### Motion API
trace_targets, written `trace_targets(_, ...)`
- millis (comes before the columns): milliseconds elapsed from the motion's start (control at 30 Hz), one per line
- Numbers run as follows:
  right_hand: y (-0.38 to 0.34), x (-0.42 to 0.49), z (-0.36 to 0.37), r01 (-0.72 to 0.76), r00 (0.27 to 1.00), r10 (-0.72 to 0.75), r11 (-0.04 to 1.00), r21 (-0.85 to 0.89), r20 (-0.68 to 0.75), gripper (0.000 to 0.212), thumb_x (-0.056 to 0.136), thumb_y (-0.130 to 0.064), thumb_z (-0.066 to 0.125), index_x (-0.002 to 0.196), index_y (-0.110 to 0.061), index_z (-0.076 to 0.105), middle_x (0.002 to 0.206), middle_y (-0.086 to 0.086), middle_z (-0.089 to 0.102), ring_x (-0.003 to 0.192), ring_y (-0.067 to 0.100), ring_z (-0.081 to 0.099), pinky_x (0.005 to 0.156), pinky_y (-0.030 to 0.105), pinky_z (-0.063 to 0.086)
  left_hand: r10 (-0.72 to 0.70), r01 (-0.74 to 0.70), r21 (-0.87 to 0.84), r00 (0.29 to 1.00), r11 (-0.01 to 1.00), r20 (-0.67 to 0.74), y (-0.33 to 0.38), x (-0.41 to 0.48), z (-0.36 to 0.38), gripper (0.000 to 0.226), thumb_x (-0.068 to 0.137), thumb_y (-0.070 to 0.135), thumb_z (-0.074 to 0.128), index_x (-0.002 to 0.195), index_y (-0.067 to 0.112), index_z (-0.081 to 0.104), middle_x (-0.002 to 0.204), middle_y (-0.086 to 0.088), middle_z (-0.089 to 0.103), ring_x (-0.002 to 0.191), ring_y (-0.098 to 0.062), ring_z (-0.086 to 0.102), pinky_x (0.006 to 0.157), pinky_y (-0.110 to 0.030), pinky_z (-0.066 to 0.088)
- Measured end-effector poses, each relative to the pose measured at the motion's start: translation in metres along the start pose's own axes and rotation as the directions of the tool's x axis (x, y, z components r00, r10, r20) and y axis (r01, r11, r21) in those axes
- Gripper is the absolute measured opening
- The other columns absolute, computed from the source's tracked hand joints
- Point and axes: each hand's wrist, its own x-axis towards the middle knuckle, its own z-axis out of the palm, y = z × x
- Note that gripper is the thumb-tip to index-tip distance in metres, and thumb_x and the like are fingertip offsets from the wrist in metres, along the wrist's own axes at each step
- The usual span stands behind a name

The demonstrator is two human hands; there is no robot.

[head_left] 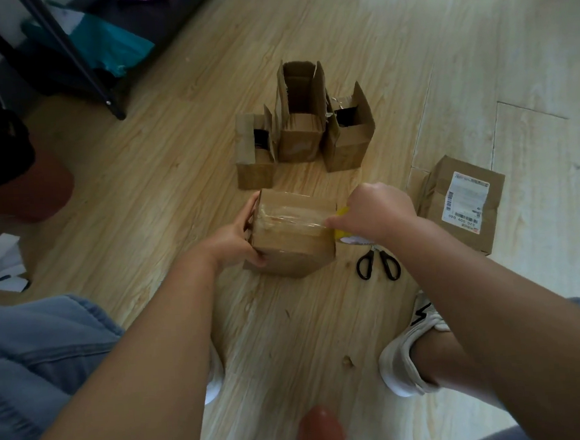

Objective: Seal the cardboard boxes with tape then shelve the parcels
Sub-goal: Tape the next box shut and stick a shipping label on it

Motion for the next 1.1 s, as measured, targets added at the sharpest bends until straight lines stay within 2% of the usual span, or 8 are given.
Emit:
trace_targets(167,-0.02,-0.006,0.006,-0.048,0.999,0.048,0.999,0.015,-0.008,0.047,0.086,-0.054,0.061,0.059,-0.017,0.054,0.059,-0.002,0.055,0.055,0.015,0.054,0.051,0.023,0.041,-0.038,0.031,-0.03,0.968,0.999,-0.247,-0.004,-0.008,0.008,0.095,0.08,-0.023,0.056,0.155,0.027,0.025,0.148,0.005,0.04,0.133,-0.012,0.039,0.089,-0.021,0.044)
trace_targets(267,-0.035,-0.005,0.008,-0.07,0.997,0.07,0.997,0.036,-0.014,0.039,0.085,-0.049,0.06,0.064,-0.016,0.058,0.065,-0.001,0.063,0.06,0.017,0.061,0.051,0.023,0.042,-0.117,-0.003,-0.209,0.818,0.978,-0.563,-0.013,-0.003,0.011,0.045,0.093,-0.011,0.047,0.132,0.01,0.058,0.135,-0.008,0.057,0.111,-0.017,0.053,0.096,-0.03,0.046)
trace_targets(367,-0.049,-0.005,0.006,-0.077,0.997,0.077,0.997,0.03,-0.006,0.034,0.087,-0.045,0.059,0.07,-0.016,0.063,0.07,-0.002,0.068,0.061,0.015,0.063,0.049,0.021,0.04,-0.226,-0.062,-0.388,0.725,0.92,-0.651,-0.006,0.0,0.01,0.031,0.104,0.015,0.044,0.13,0.01,0.06,0.135,-0.012,0.059,0.118,-0.025,0.058,0.103,-0.034,0.043)
trace_targets(500,-0.057,-0.004,0.002,-0.07,0.997,0.07,0.997,-0.013,-0.025,0.036,0.089,-0.047,0.059,0.069,-0.017,0.058,0.067,-0.002,0.06,0.057,0.014,0.056,0.047,0.022,0.037,-0.036,-0.013,-0.077,0.801,0.997,-0.597,0.004,0.0,0.024,0.051,0.106,0.043,0.034,0.151,0.021,0.038,0.153,-0.001,0.041,0.141,-0.021,0.037,0.107,-0.029,0.028)
trace_targets(633,-0.05,-0.005,0.006,-0.041,0.999,0.042,0.995,0.086,-0.01,0.049,0.088,-0.056,0.059,0.059,-0.016,0.058,0.059,-0.002,0.058,0.055,0.016,0.057,0.049,0.023,0.04,0.054,0.033,0.113,0.72,0.993,-0.692,-0.009,0.008,0.032,0.051,0.106,0.045,0.029,0.152,0.025,0.033,0.149,-0.003,0.046,0.136,-0.023,0.042,0.094,-0.028,0.029)
trace_targets(833,-0.028,0.0,0.005,-0.01,0.991,-0.035,0.946,0.324,0.133,0.059,0.086,-0.065,0.06,0.065,-0.01,0.057,0.055,-0.002,0.05,0.053,0.015,0.05,0.052,0.029,0.037,0.04,0.16,0.202,0.682,0.966,-0.73,-0.009,0.013,0.033,0.052,0.106,0.047,0.022,0.152,0.024,0.031,0.147,-0.007,0.046,0.13,-0.028,0.046,0.097,-0.039,0.036)
trace_targets(1000,-0.015,-0.001,0.015,-0.052,0.989,-0.008,0.912,0.407,0.145,0.057,0.086,-0.059,0.065,0.056,-0.017,0.04,0.053,-0.003,0.033,0.051,0.014,0.034,0.052,0.031,0.028,0.375,0.231,0.61,0.611,0.758,-0.697,0.003,0.01,0.042,0.048,0.104,0.019,0.039,0.152,0.016,0.031,0.156,-0.008,0.034,0.142,-0.027,0.032,0.116,-0.042,0.029)
trace_targets(1100,-0.016,-0.002,0.02,-0.059,0.991,0.002,0.903,0.425,0.133,0.058,0.085,-0.059,0.067,0.055,-0.017,0.04,0.052,-0.003,0.033,0.05,0.015,0.034,0.051,0.03,0.027,0.472,0.151,0.737,0.68,0.659,-0.561,-0.002,0.008,0.058,0.048,0.105,0.011,0.038,0.152,0.012,0.032,0.161,-0.01,0.024,0.149,-0.025,0.019,0.122,-0.037,0.016)
